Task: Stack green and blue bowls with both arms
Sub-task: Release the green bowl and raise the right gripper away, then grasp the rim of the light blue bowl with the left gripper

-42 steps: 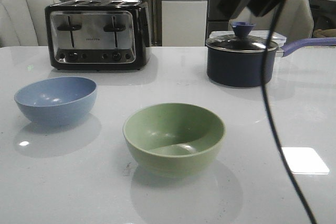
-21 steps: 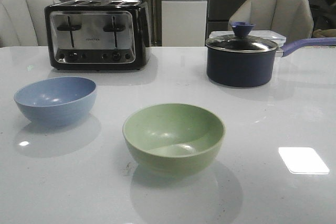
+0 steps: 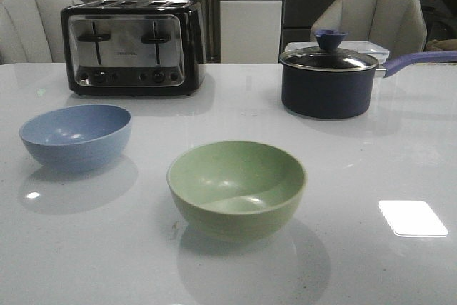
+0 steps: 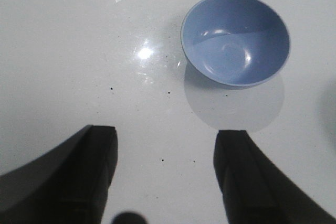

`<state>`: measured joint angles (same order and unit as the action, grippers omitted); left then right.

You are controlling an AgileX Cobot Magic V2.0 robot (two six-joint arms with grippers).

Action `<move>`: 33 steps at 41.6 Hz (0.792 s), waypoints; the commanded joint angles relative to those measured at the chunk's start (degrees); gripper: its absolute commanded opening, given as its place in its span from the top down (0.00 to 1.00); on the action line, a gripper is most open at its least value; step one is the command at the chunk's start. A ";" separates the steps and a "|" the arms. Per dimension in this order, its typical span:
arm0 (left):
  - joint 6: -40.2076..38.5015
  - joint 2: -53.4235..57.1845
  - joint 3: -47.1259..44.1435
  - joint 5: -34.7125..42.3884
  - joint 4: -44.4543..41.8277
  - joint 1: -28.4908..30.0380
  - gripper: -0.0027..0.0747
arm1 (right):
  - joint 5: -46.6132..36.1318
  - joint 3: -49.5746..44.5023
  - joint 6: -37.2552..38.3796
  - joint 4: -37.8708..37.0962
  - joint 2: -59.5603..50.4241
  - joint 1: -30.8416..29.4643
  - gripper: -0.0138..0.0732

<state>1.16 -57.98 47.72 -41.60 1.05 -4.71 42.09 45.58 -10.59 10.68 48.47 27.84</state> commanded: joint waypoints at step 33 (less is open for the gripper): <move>0.19 -42.50 27.03 4.57 2.63 -3.47 0.38 | -3.93 1.45 -0.69 0.85 -0.47 -0.03 0.35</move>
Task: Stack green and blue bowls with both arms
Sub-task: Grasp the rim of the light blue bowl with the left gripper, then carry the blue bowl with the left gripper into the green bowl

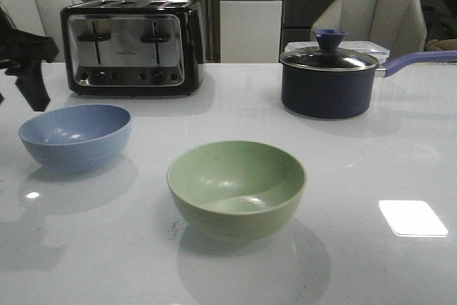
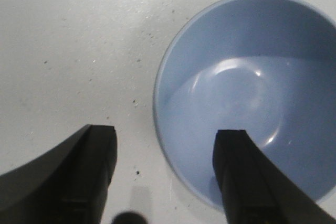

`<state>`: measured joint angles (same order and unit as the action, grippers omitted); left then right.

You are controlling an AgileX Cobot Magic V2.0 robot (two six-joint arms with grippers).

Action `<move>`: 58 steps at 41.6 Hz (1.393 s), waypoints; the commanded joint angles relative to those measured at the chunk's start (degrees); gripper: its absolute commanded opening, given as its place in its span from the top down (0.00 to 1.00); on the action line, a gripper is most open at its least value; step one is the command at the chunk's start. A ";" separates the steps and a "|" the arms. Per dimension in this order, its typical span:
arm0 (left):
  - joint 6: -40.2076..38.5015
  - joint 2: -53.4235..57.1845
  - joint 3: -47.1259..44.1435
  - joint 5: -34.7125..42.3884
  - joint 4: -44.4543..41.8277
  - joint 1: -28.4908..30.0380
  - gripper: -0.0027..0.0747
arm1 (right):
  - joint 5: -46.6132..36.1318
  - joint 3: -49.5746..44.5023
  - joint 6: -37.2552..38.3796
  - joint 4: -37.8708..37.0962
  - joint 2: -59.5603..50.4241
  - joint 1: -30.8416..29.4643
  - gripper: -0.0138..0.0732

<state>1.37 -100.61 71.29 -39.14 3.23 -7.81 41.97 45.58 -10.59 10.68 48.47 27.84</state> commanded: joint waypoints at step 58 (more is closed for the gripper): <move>4.29 8.69 12.95 -11.92 2.43 -17.69 0.85 | -3.80 1.45 -0.69 0.85 -0.47 -0.03 0.35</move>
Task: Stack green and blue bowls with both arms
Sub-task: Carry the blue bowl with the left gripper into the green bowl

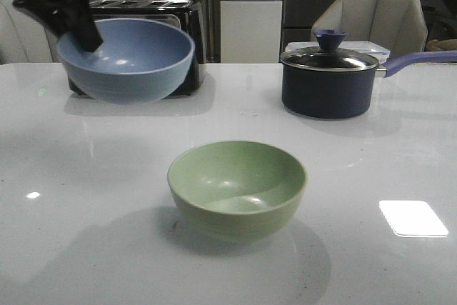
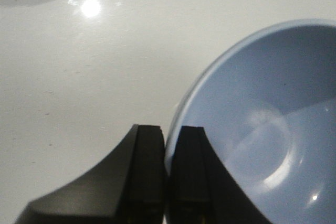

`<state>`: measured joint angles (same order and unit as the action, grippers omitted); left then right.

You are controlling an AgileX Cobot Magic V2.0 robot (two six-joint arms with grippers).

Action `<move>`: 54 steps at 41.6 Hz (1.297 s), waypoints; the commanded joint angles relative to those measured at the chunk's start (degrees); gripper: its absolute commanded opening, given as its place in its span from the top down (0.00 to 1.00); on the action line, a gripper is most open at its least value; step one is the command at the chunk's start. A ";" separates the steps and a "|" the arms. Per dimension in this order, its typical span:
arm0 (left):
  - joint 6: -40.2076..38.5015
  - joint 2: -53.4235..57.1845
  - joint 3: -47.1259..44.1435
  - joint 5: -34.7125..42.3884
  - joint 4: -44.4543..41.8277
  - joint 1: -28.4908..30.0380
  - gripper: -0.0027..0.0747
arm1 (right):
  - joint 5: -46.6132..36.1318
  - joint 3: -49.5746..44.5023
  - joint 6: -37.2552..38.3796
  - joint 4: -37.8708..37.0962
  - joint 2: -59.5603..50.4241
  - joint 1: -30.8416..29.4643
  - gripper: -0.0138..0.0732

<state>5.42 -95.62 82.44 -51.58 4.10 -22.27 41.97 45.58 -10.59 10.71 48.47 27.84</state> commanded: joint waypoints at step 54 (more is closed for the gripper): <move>0.33 -9.05 1.80 6.86 4.16 -14.46 0.43 | -3.80 1.45 -0.69 0.83 -0.47 -0.03 0.35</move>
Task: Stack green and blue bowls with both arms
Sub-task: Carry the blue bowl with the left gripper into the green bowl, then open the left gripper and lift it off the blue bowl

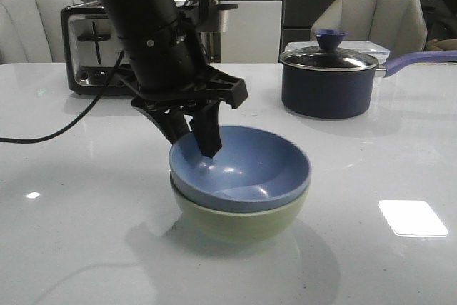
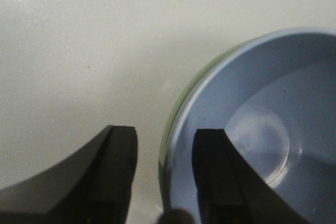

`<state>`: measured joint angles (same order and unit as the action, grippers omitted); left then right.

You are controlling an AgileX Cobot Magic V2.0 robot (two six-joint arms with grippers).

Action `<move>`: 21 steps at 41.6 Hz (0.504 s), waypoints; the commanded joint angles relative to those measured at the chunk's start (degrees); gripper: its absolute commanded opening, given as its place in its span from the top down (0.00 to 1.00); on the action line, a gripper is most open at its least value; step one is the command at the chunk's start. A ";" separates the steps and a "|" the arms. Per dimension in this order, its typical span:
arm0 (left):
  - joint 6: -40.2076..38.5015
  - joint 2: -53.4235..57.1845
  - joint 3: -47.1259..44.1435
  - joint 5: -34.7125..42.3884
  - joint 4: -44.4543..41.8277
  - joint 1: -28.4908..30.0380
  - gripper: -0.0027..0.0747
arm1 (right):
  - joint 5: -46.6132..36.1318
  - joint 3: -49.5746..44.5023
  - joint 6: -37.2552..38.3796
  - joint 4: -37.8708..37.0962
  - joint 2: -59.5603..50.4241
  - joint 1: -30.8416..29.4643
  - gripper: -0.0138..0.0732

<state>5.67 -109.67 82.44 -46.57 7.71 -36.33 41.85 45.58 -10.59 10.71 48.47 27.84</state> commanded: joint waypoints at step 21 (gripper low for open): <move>0.08 34.79 -10.62 1.48 -3.09 -0.40 0.43 | -6.91 1.45 -0.69 0.76 -0.47 -0.03 0.35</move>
<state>5.76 -82.32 73.85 -47.37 4.87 -36.33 40.27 45.58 -10.59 10.71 48.47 27.84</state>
